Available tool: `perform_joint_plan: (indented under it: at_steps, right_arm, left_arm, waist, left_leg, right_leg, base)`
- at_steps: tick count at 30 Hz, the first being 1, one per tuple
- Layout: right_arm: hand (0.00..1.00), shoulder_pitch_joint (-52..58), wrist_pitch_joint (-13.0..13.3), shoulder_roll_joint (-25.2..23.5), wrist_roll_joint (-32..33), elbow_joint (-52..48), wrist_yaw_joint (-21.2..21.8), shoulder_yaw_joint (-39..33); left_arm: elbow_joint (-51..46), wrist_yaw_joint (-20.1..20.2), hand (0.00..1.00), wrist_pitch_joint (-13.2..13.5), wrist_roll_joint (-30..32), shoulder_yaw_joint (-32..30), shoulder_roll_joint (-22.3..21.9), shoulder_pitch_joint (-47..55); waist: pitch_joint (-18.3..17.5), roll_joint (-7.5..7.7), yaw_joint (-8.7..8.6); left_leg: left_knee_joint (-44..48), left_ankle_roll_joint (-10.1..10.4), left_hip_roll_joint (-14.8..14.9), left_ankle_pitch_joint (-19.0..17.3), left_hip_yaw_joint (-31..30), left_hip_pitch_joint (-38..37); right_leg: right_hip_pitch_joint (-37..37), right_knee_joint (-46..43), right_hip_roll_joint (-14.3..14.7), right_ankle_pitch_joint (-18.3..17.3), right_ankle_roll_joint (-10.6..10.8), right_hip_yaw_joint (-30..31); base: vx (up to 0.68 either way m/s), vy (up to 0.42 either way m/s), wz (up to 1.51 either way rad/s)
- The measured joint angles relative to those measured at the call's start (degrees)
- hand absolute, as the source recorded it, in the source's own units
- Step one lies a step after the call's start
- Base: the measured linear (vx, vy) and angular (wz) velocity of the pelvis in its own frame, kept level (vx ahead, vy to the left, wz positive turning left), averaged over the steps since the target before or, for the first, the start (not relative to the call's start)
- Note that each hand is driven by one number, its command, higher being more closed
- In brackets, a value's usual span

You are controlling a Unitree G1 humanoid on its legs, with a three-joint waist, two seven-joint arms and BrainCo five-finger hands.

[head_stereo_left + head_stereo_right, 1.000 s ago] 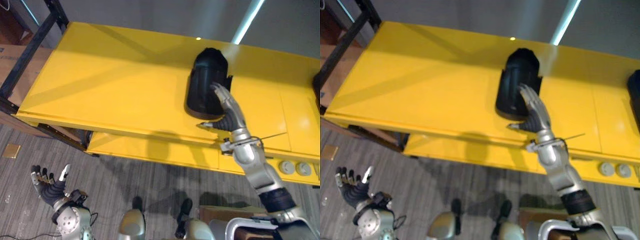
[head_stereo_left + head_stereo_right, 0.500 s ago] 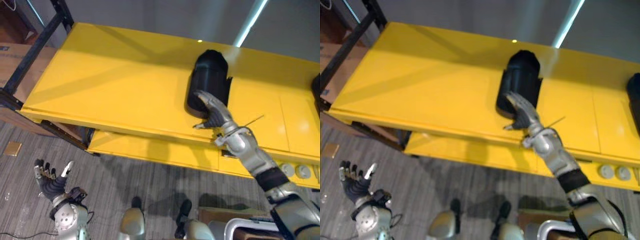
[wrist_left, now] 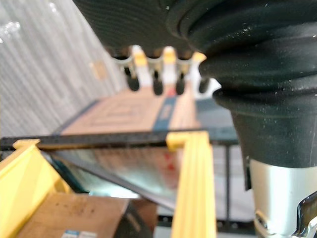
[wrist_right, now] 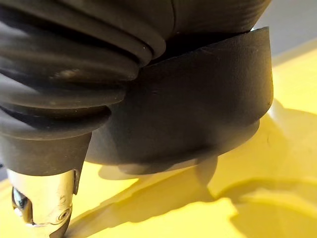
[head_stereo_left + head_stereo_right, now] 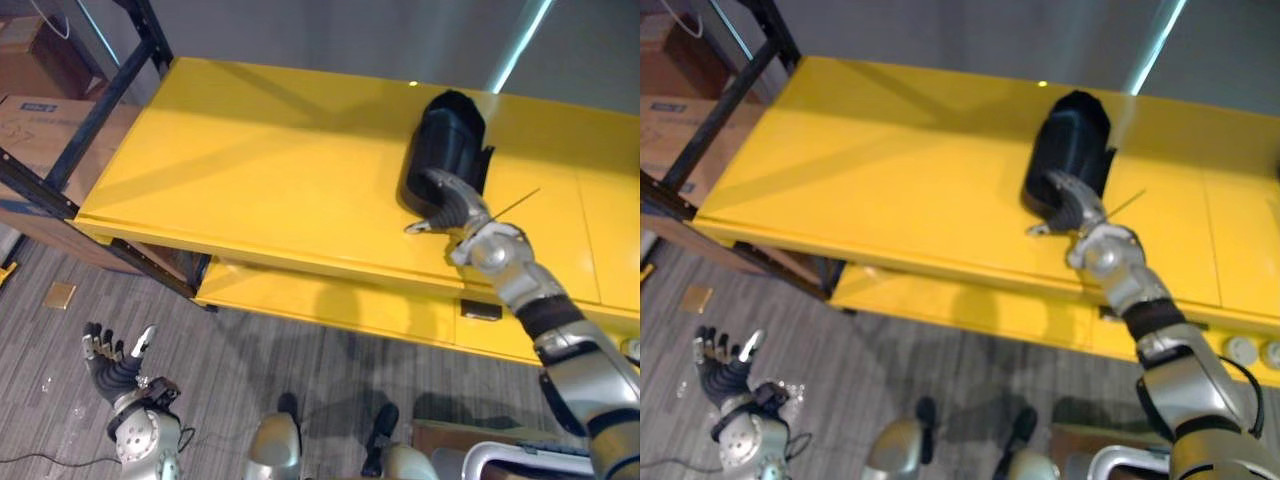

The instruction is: Walk over and take plastic housings, then place them on the shelf

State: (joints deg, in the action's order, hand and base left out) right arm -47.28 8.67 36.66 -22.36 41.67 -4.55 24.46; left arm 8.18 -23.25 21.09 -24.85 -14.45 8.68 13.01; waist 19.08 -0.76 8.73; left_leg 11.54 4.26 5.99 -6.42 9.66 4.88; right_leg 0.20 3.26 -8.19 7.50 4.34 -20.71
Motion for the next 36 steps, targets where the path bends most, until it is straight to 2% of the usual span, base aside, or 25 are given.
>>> perform_joint_plan:
  at_steps: [3,9,14,25,36]
  right_arm:
    - [0.00,-0.4,0.8,1.5,-0.5,0.3,0.9,0.0]
    - [0.00,-0.5,4.9,5.2,-1.5,0.8,1.5,0.1]
    - [0.00,-1.2,6.3,7.4,-1.8,1.8,1.4,1.1]
    - [0.00,-2.9,5.8,12.3,-2.8,1.8,1.5,0.9]
    - [0.00,-2.9,4.0,12.5,-2.6,3.2,4.0,-0.8]
  left_arm:
    - [0.0,0.0,0.00,-0.1,-0.1,0.0,0.0,0.0]
    - [-0.2,0.0,0.00,-0.1,-0.1,0.0,-0.1,0.0]
    - [-0.2,0.0,0.00,-0.2,-0.1,0.0,-0.1,0.0]
    - [-0.4,-0.1,0.00,-0.3,-1.8,0.0,-0.1,0.1]
    - [-0.4,-0.2,0.00,-0.3,-1.8,0.1,-0.2,0.1]
  waist:
    - [0.0,-0.06,-0.01]
    - [0.1,-0.24,-0.03]
    - [0.2,-0.31,-0.05]
    - [2.0,-0.57,-0.30]
    - [2.4,-0.48,-0.46]
  left_leg:
    - [-1.8,-0.1,-0.5,0.9,0.2,-0.9]
    - [-2.0,-0.1,-0.7,0.9,0.4,-0.9]
    - [-2.1,-0.1,-0.7,0.9,0.6,-1.0]
    - [-3.5,-0.2,-0.7,1.6,1.8,-2.0]
    - [-3.8,-0.2,-0.8,1.6,1.9,-2.5]
  right_leg:
    - [-0.1,-0.1,-0.4,0.0,0.0,0.0]
    - [-0.3,-0.2,-0.7,0.0,0.0,0.1]
    - [-0.6,-0.4,-0.7,0.0,0.0,0.2]
    - [-1.1,-1.0,-0.8,-0.1,-0.1,0.9]
    - [-1.2,-1.9,-0.9,-0.6,0.0,1.0]
  base:
    - [0.00,0.000,0.00]
    - [0.00,0.017,0.00]
    - [0.00,0.003,-0.01]
    - [-0.01,0.010,-0.04]
    - [0.00,0.000,0.00]
